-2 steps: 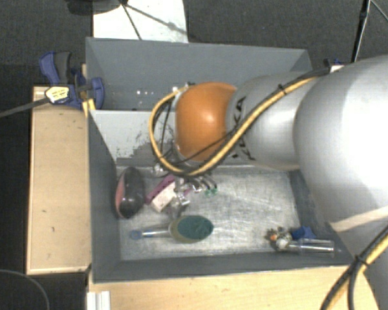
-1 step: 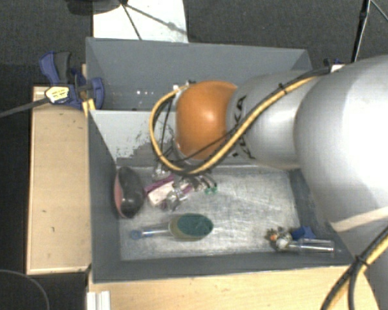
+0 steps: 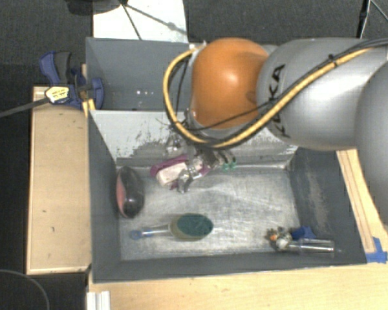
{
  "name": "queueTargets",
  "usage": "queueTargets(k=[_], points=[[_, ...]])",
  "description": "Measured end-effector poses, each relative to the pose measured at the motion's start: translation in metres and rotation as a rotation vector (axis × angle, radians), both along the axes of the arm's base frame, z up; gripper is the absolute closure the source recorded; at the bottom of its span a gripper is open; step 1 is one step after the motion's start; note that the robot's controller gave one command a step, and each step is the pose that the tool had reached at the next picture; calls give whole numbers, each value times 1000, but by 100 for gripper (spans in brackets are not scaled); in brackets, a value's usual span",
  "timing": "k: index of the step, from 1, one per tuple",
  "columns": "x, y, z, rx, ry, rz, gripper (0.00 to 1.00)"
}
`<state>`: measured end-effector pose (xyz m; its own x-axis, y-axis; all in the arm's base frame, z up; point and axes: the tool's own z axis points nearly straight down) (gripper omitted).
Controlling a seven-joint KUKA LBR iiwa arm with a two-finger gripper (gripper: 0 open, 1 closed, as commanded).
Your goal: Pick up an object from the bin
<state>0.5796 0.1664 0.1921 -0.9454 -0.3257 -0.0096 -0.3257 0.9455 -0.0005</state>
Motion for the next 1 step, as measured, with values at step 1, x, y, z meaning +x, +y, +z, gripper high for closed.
queueTargets(k=[1], points=[[-12,7,164,1,-3,11,100]])
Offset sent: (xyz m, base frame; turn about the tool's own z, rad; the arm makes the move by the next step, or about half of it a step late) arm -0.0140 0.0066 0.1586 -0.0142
